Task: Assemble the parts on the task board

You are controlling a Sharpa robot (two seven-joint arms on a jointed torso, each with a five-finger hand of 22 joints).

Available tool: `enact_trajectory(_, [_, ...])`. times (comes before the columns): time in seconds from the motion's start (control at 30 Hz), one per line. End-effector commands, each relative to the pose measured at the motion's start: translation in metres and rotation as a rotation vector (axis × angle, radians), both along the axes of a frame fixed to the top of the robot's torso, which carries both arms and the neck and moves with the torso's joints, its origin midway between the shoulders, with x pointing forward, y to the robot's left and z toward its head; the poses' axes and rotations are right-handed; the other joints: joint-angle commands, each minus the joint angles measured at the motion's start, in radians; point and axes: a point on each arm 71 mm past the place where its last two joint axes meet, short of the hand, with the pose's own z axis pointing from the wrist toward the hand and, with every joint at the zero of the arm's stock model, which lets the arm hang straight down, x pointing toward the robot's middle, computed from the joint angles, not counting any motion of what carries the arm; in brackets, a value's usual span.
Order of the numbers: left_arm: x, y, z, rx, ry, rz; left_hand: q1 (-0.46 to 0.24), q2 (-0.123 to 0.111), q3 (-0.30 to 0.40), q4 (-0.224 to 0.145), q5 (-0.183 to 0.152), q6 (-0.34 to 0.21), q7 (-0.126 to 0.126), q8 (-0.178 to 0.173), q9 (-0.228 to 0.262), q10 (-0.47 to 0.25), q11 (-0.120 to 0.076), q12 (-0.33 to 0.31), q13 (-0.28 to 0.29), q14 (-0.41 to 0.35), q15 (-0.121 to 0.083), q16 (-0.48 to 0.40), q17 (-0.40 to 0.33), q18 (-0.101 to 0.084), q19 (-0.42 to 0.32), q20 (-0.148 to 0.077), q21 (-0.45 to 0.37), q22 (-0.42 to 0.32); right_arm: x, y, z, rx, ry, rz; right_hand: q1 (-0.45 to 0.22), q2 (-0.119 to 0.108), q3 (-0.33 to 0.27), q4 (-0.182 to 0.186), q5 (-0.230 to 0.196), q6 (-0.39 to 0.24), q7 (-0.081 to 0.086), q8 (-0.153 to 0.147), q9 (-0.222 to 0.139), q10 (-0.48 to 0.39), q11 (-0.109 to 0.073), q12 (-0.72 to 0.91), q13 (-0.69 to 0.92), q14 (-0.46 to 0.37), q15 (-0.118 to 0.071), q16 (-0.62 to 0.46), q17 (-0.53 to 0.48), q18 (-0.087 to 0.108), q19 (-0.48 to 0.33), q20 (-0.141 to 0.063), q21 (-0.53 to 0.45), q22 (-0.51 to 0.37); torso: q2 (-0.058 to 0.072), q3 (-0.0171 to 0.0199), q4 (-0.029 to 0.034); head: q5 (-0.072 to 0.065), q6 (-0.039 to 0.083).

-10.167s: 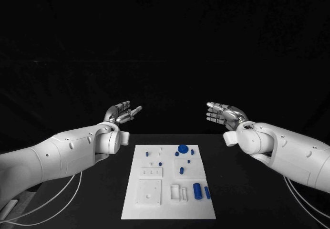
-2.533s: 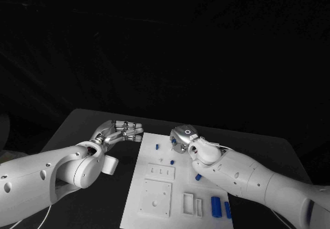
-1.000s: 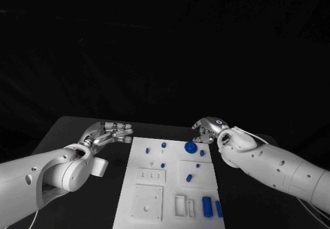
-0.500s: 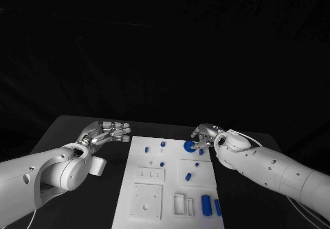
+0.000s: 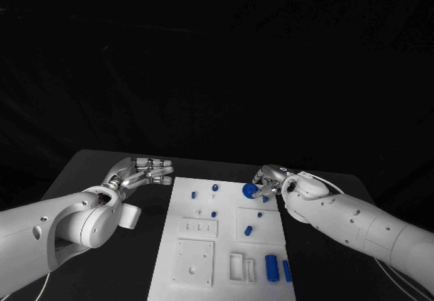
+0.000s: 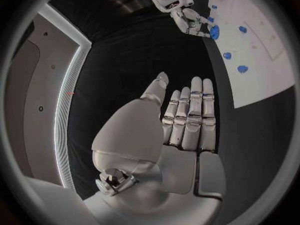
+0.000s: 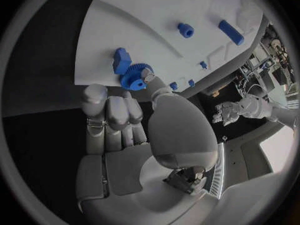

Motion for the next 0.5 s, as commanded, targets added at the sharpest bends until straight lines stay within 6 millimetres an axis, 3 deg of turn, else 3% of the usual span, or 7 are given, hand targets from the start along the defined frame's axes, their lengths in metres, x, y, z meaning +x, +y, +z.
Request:
enact_trajectory(0.03, [-0.0007, -0.003, 0.0012, -0.002, -0.006, -0.023, 0.002, -0.007, -0.002, 0.002, -0.003, 0.004, 0.003, 0.005, 0.0, -0.007, -0.002, 0.003, 0.001, -0.003, 0.004, -0.005, -0.001, -0.002, 0.004, 0.005, 0.0, -0.001, -0.0001, 0.0017, -0.0021, -0.001, 0.017, 0.018, -0.004, 0.008, 0.008, -0.002, -0.004, 0.008, 0.0, -0.002, 0.0, 0.009, -0.001, 0.005, 0.001, 0.009, -0.002, 0.004, 0.001, -0.007, 0.047, 0.003, 0.006, 0.092, 0.0, 0.0001, -0.0001, -0.001, -0.001])
enact_trajectory(0.27, [-0.0007, -0.0032, 0.001, 0.0, -0.005, -0.025, 0.003, -0.008, -0.002, 0.002, -0.004, 0.003, 0.005, 0.004, 0.0, -0.007, -0.001, 0.003, 0.002, -0.003, 0.004, -0.005, -0.001, -0.002, 0.004, 0.005, 0.0, -0.002, 0.0004, 0.0042, -0.0043, 0.004, 0.029, 0.025, -0.028, 0.023, 0.054, -0.026, -0.019, 0.026, -0.003, -0.002, 0.0, 0.014, -0.002, 0.012, 0.009, 0.01, -0.002, 0.008, 0.006, -0.01, 0.046, 0.002, 0.014, 0.094, 0.0, -0.0001, 0.0017, 0.0, -0.002])
enact_trajectory(0.5, [-0.0007, -0.0028, 0.001, 0.003, -0.005, -0.023, 0.003, -0.008, -0.002, 0.002, -0.004, 0.003, 0.005, 0.004, 0.0, -0.007, -0.001, 0.003, 0.002, -0.003, 0.004, -0.005, -0.001, -0.002, 0.004, 0.005, 0.0, -0.002, 0.0002, 0.0065, -0.0053, 0.009, 0.033, 0.03, -0.033, 0.022, 0.053, -0.023, -0.027, 0.029, -0.004, -0.002, 0.0, 0.016, -0.003, 0.014, 0.01, 0.01, -0.002, 0.009, 0.007, -0.011, 0.046, 0.002, 0.018, 0.094, 0.0, -0.0011, 0.002, 0.001, -0.004])
